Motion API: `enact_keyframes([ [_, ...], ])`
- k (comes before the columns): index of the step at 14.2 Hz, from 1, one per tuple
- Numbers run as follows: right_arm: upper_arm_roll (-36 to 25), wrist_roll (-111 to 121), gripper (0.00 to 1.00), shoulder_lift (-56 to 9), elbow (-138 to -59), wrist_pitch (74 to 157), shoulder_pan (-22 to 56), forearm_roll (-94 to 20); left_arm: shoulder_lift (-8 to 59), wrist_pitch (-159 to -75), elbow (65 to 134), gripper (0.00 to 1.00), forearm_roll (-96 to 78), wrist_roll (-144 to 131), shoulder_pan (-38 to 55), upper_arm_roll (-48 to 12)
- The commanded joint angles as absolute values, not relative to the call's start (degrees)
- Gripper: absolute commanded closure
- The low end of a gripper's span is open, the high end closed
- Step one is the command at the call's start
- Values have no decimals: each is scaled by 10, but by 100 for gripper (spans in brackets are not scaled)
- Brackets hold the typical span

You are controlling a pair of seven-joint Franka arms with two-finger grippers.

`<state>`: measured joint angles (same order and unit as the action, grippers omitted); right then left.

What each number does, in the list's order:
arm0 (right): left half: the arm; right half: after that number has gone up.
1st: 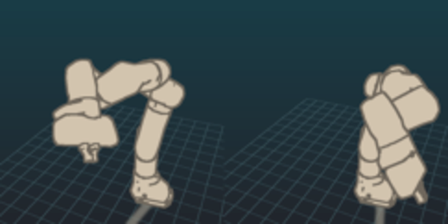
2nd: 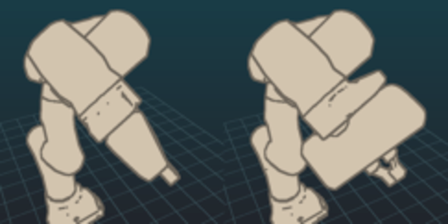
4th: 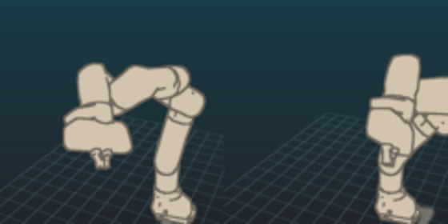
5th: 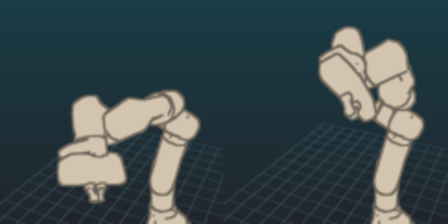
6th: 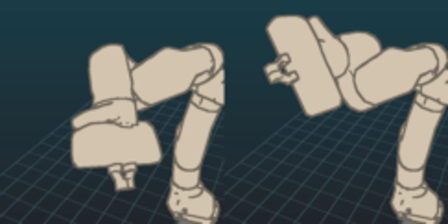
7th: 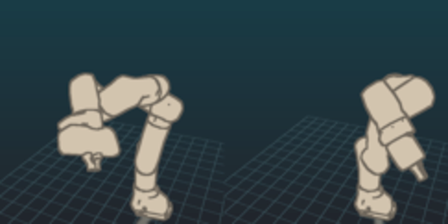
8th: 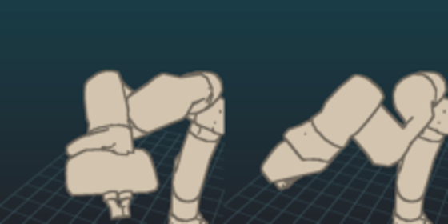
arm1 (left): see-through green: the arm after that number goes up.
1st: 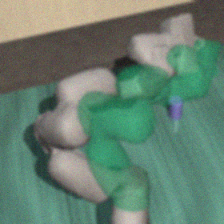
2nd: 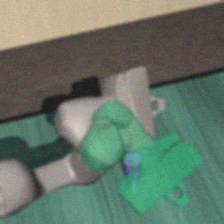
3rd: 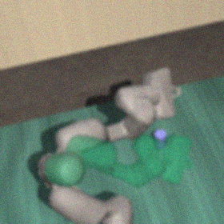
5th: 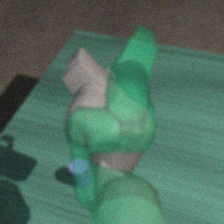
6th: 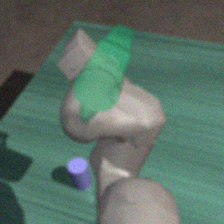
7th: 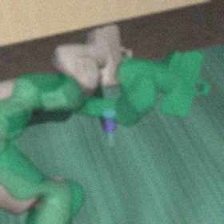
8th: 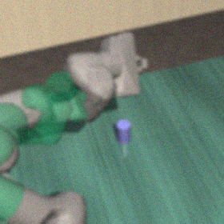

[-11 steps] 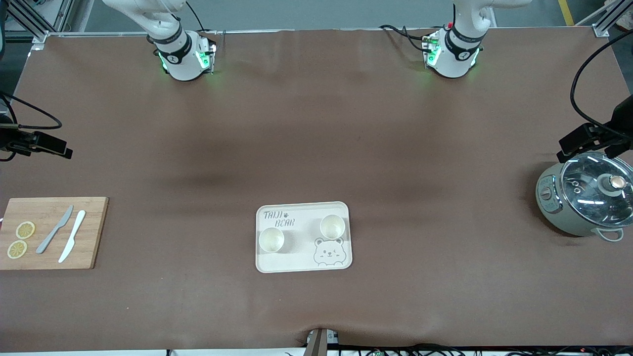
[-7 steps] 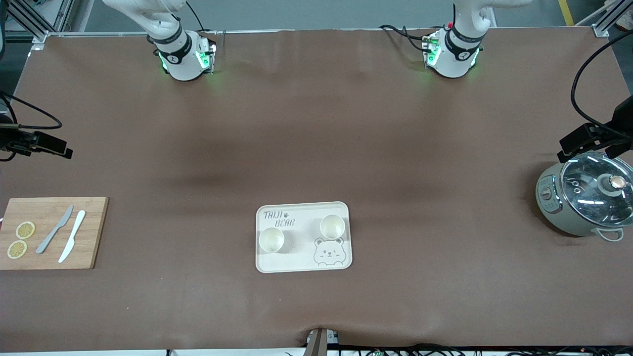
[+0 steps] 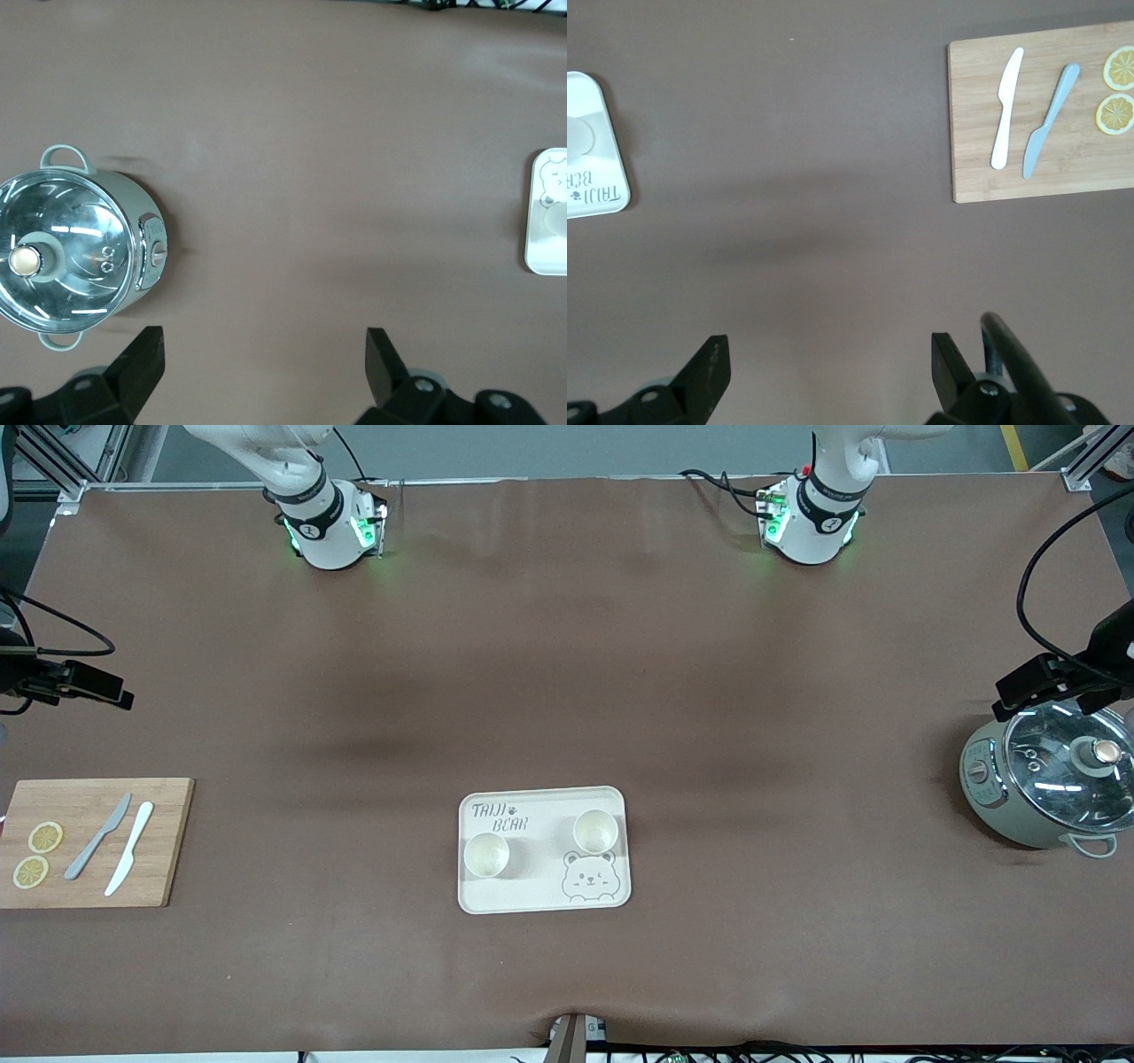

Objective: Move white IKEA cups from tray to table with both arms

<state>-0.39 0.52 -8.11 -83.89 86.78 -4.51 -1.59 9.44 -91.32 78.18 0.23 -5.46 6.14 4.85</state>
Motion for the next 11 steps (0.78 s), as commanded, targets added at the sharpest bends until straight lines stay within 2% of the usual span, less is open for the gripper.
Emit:
enact_keyframes([
  [1,-3,-8,0,-73,-831,866,-23,-27,118,-909,775,0,-4,-42,61,49],
  [11,-3,-134,0,-155,-818,960,90,-38,197,-945,775,0,-7,-47,71,45],
])
